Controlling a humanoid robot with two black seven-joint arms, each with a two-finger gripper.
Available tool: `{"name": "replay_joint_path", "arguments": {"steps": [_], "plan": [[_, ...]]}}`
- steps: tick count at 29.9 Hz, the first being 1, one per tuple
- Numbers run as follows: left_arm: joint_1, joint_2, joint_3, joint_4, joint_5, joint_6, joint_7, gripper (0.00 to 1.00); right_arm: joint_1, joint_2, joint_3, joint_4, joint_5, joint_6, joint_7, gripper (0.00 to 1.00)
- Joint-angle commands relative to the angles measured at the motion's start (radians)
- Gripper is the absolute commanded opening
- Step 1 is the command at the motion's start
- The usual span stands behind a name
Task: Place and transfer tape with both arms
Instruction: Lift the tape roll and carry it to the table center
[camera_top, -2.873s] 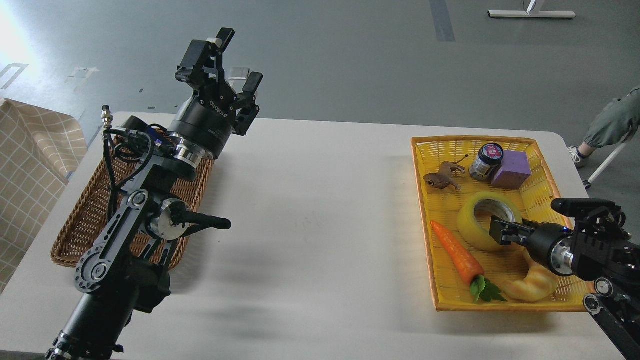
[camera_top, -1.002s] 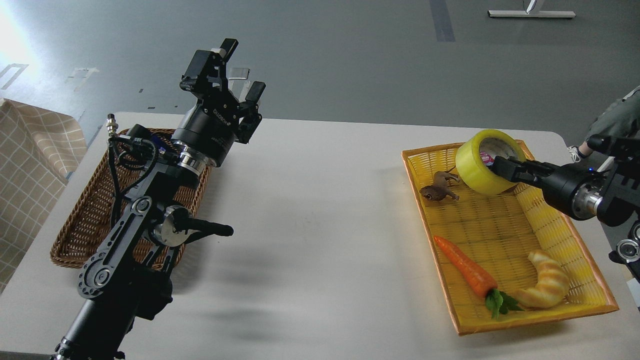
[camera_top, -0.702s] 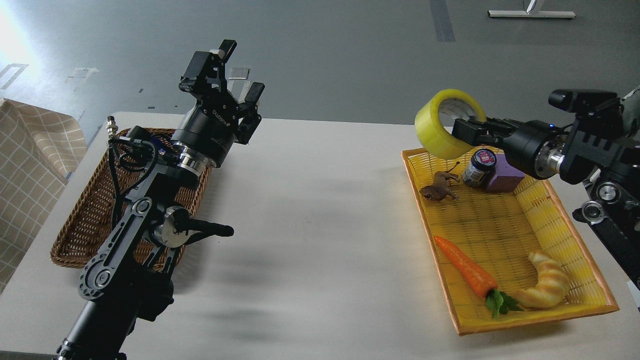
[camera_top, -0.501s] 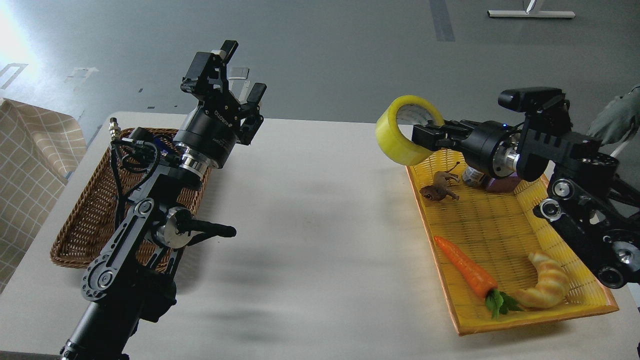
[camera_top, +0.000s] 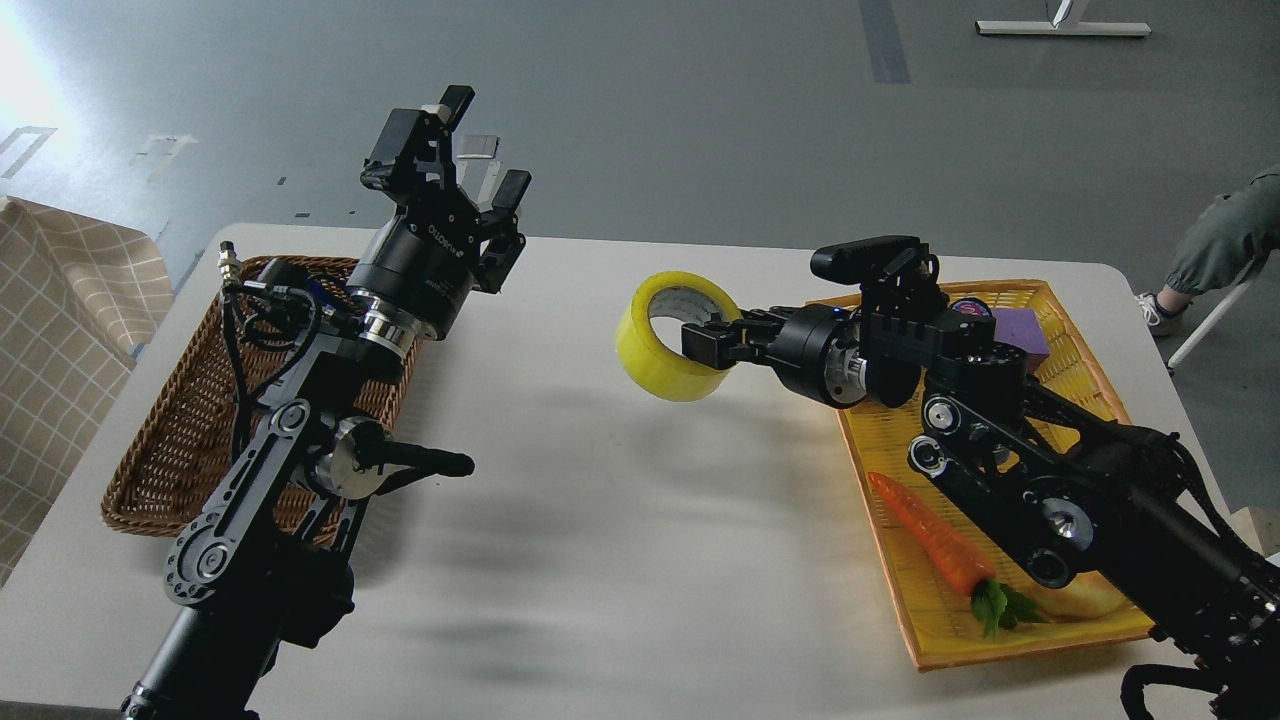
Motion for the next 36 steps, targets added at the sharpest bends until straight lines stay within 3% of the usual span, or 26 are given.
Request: {"name": "replay_joint_path", "arguments": {"steps": [1, 36], "plan": [[0.000, 0.002, -0.001, -0.002, -0.002, -0.001, 0.000, 0.98, 0.014, 0.035, -0.026, -0.053, -0.013, 0.000, 0.000, 0.05], [0.008, 0.000, -0.003, -0.002, -0.002, 0.001, -0.006, 0.98, 0.047, 0.111, -0.110, -0.142, -0.081, 0.000, -0.004, 0.04]]}}
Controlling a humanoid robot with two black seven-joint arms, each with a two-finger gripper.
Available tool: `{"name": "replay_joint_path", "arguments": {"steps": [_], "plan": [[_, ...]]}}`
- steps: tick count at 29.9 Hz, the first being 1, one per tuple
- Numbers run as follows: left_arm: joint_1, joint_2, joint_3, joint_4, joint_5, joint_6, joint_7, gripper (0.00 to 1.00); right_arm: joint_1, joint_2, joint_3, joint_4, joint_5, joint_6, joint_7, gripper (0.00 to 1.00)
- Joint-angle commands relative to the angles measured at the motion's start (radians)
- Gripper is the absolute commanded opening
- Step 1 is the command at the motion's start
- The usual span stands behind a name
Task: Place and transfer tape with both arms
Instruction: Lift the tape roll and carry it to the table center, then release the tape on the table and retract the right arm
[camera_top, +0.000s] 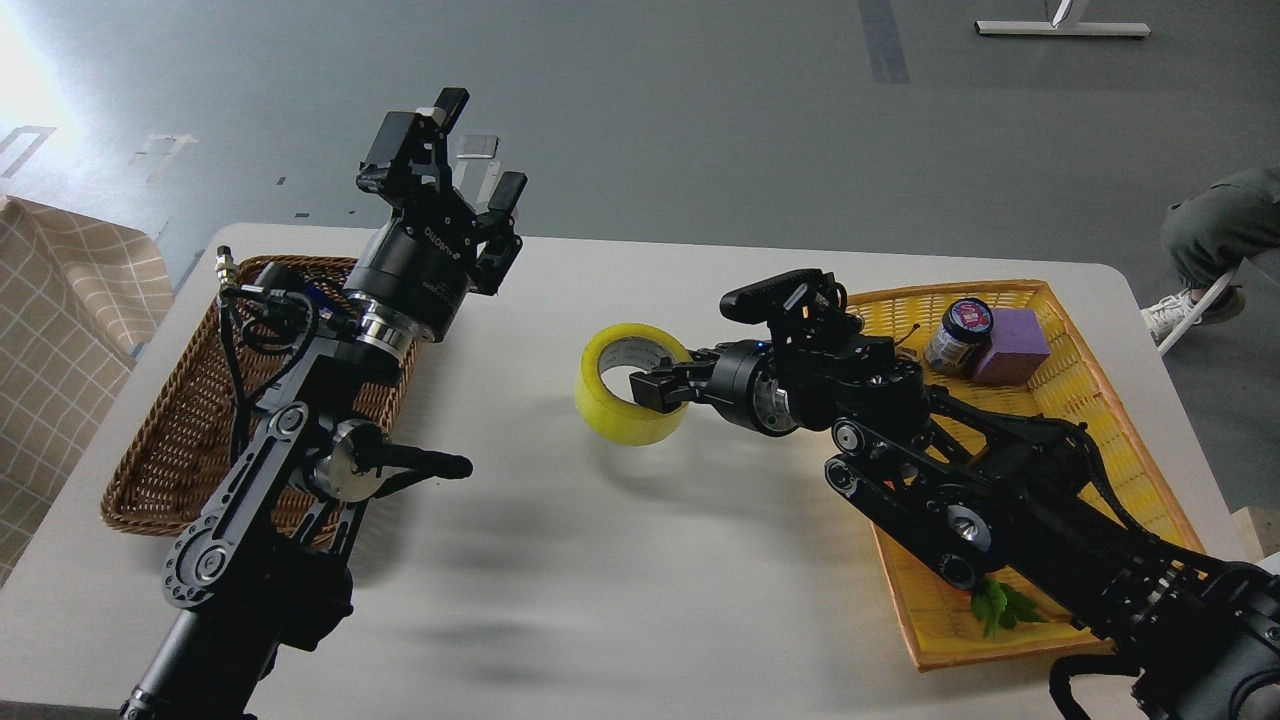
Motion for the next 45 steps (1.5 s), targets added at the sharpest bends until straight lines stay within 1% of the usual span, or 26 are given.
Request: {"name": "replay_joint_path", "arguments": {"steps": [1, 12, 17, 22, 26, 28, 35, 37, 38, 40, 41, 45], "plan": [[0.000, 0.000, 0.000, 0.000, 0.000, 0.000, 0.001, 0.98, 0.000, 0.000, -0.004, -0.002, -0.001, 0.000, 0.000, 0.04], [0.000, 0.002, 0.000, 0.000, -0.002, 0.000, 0.000, 0.98, 0.022, 0.000, -0.072, -0.020, -0.001, 0.000, 0.000, 0.05], [0.000, 0.005, 0.000, 0.000, -0.002, 0.000, 0.000, 0.98, 0.033, 0.000, -0.075, -0.025, 0.001, 0.000, 0.000, 0.06], [0.000, 0.003, -0.006, 0.000, -0.002, 0.000, 0.000, 0.98, 0.033, 0.000, -0.073, -0.039, 0.001, 0.000, 0.000, 0.09], [0.002, 0.002, -0.006, 0.000, -0.002, 0.000, 0.000, 0.98, 0.030, 0.000, -0.073, -0.039, 0.001, 0.000, 0.000, 0.14], [0.002, 0.002, -0.005, 0.000, -0.001, 0.000, 0.000, 0.98, 0.026, 0.000, -0.072, -0.039, 0.002, 0.000, -0.001, 0.20], [0.003, 0.005, -0.005, 0.000, -0.002, 0.000, 0.002, 0.98, 0.022, 0.000, -0.072, -0.040, 0.002, 0.000, 0.000, 0.22], [0.006, 0.005, -0.005, 0.000, -0.002, 0.000, 0.002, 0.98, 0.019, 0.000, -0.072, -0.042, 0.002, 0.000, -0.001, 0.28], [0.006, 0.005, -0.005, 0.000, 0.000, 0.000, 0.002, 0.98, 0.019, 0.000, -0.072, -0.049, 0.002, 0.000, -0.001, 0.34], [0.006, 0.003, -0.006, 0.000, -0.002, 0.000, 0.002, 0.98, 0.019, 0.000, -0.072, -0.057, 0.002, 0.000, -0.001, 0.37], [0.008, 0.003, -0.006, 0.000, 0.000, 0.000, 0.002, 0.98, 0.019, 0.000, -0.072, -0.066, 0.004, -0.004, -0.001, 0.42], [0.008, 0.005, -0.006, 0.000, -0.002, 0.000, 0.000, 0.98, 0.019, 0.000, -0.072, -0.086, 0.005, -0.051, 0.000, 0.56]]}}
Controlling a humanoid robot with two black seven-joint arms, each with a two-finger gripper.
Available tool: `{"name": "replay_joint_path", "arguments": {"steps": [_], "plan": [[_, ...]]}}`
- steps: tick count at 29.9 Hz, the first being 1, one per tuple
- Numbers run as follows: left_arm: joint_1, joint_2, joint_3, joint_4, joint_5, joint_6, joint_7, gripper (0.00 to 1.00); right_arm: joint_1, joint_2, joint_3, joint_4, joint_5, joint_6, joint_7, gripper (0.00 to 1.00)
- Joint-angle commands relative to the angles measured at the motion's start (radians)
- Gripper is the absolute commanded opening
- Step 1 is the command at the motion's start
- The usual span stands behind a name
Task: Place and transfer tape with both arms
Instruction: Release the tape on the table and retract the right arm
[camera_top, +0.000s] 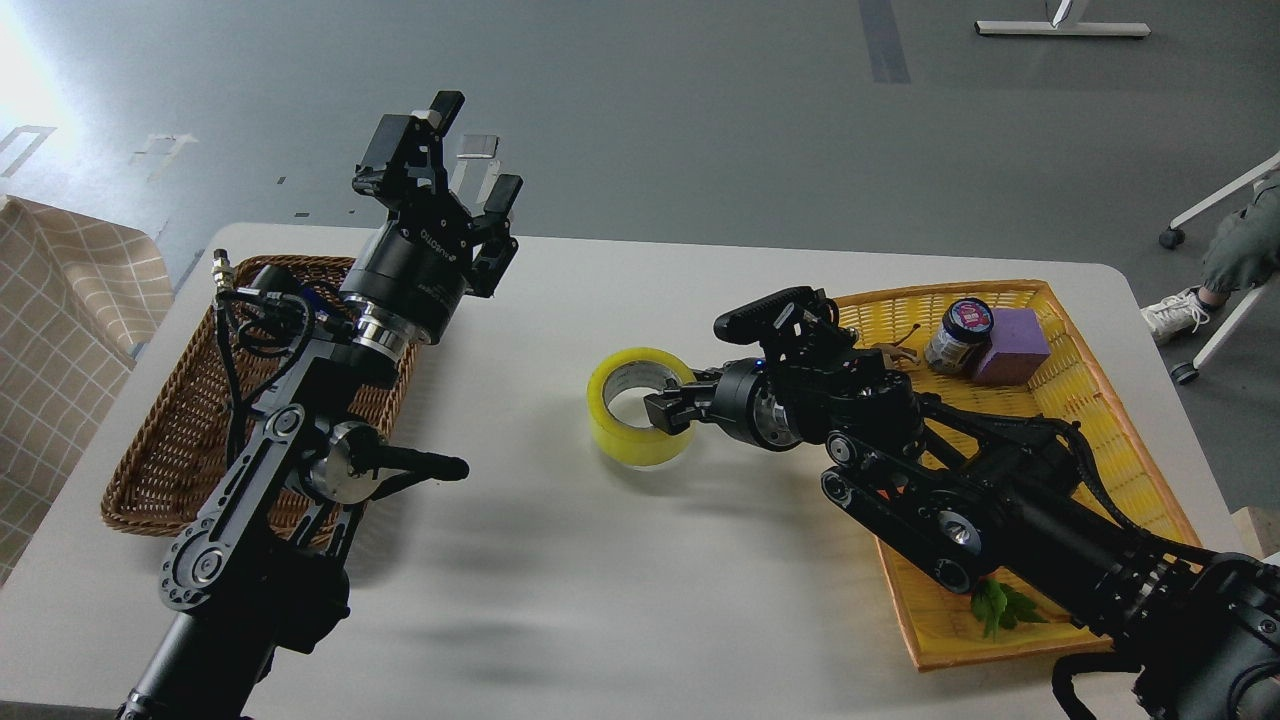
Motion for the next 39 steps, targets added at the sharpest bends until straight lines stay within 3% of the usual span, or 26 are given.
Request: {"name": "replay_joint_path", "arguments": {"steps": [1, 2, 3, 10, 15, 17, 29, 39], "plan": [[0.000, 0.001, 0.000, 0.000, 0.000, 0.000, -0.001, 0.98, 0.002, 0.000, 0.000, -0.015, 0.001, -0.037, 0.000, 0.60], [0.002, 0.001, 0.000, 0.000, 0.000, 0.000, -0.001, 0.98, 0.002, 0.000, 0.001, -0.015, 0.003, -0.049, 0.002, 0.69], [0.002, 0.001, 0.000, 0.000, 0.000, 0.000, -0.003, 0.98, 0.002, 0.000, 0.000, -0.017, 0.003, -0.056, 0.002, 0.71], [0.014, 0.003, 0.000, 0.000, 0.000, 0.000, -0.003, 0.98, 0.015, 0.000, 0.012, -0.015, 0.010, -0.098, 0.000, 0.73], [0.014, 0.003, 0.000, 0.000, 0.000, 0.000, -0.005, 0.98, 0.037, 0.000, 0.062, 0.002, 0.012, -0.098, 0.002, 0.82], [0.014, 0.003, 0.000, 0.000, 0.000, 0.000, -0.003, 0.98, 0.055, 0.000, 0.111, 0.019, 0.013, -0.098, 0.002, 0.96], [0.014, 0.004, 0.001, 0.000, 0.000, -0.001, -0.003, 0.98, 0.040, -0.003, 0.316, 0.158, 0.035, -0.098, 0.003, 1.00], [0.014, 0.015, 0.000, 0.000, 0.000, 0.000, 0.006, 0.98, -0.090, -0.193, 0.438, 0.387, 0.410, -0.093, 0.014, 1.00]]}}
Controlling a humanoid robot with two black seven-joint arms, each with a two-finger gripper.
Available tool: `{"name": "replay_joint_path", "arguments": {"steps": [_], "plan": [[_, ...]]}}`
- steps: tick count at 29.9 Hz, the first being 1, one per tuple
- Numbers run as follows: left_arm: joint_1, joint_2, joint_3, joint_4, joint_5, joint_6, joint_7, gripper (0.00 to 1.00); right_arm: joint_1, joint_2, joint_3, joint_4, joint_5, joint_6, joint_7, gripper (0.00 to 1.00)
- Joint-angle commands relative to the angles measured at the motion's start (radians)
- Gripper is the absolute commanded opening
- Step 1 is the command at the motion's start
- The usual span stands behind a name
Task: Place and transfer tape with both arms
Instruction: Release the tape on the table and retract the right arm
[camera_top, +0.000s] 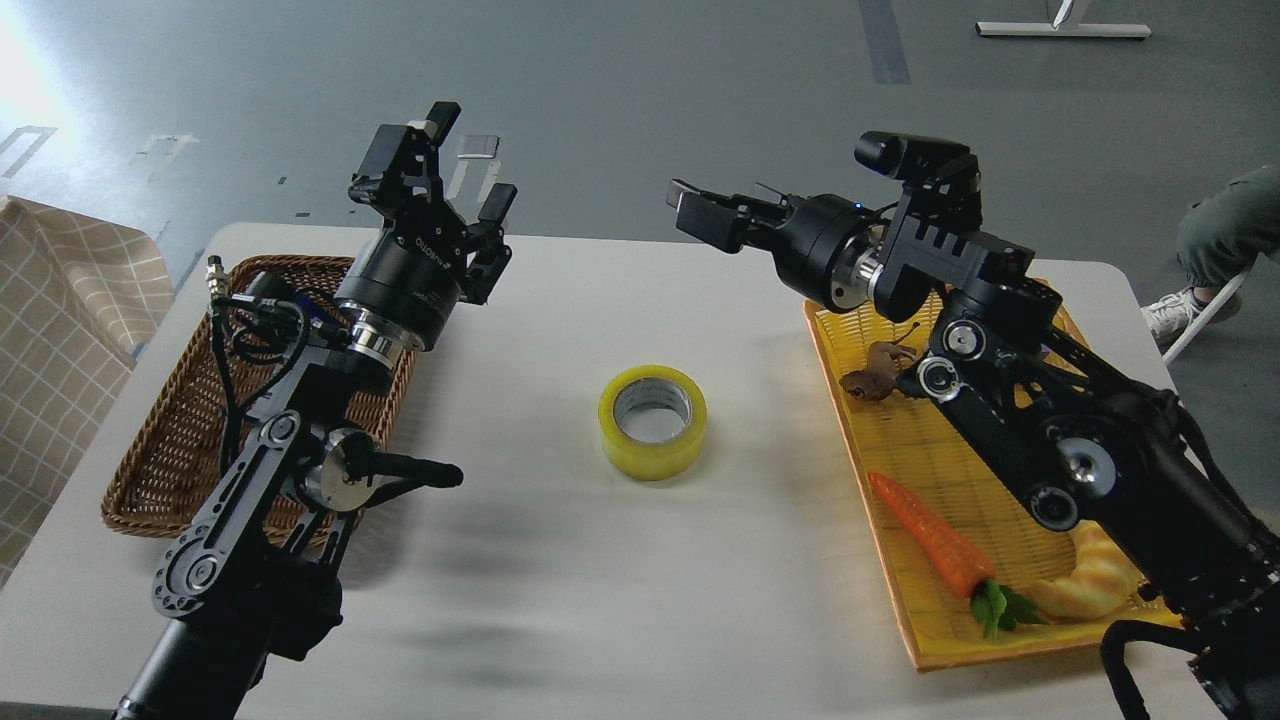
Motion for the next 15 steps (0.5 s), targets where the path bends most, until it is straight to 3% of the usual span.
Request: {"name": "replay_joint_path", "arguments": {"steps": [1, 10, 14, 15], "plan": [[-0.002, 0.001, -0.001, -0.001, 0.000, 0.001, 0.002, 0.98, -0.049, -0.058, 0.070, 0.070, 0.188, 0.005, 0.004, 1.00], [0.000, 0.002, 0.004, 0.001, -0.002, -0.013, -0.008, 0.98, -0.144, -0.151, 0.224, 0.125, 0.568, 0.022, 0.022, 1.00], [-0.003, 0.004, 0.010, 0.004, 0.001, -0.014, -0.008, 0.98, -0.174, -0.161, 0.320, 0.130, 0.647, 0.112, 0.095, 1.00], [-0.005, 0.008, 0.010, 0.004, 0.001, -0.016, -0.008, 0.98, -0.188, -0.161, 0.359, 0.133, 0.665, 0.121, 0.135, 1.00]]}}
